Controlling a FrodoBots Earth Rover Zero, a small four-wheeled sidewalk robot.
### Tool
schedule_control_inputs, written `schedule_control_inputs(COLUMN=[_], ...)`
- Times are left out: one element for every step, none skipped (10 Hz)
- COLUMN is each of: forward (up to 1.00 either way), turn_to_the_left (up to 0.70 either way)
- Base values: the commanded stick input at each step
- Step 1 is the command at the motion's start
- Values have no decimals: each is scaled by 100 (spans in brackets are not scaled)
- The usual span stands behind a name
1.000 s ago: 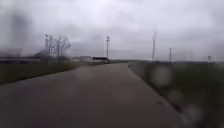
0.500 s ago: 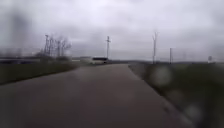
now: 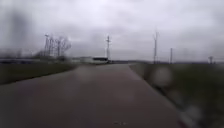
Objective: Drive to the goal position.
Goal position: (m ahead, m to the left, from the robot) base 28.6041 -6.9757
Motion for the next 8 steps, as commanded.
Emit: schedule_control_inputs(forward=[70, 70, 70, 70, 70, 70, 70, 70], turn_to_the_left=[0, 0, 0, 0, 0, 0, 0, 0])
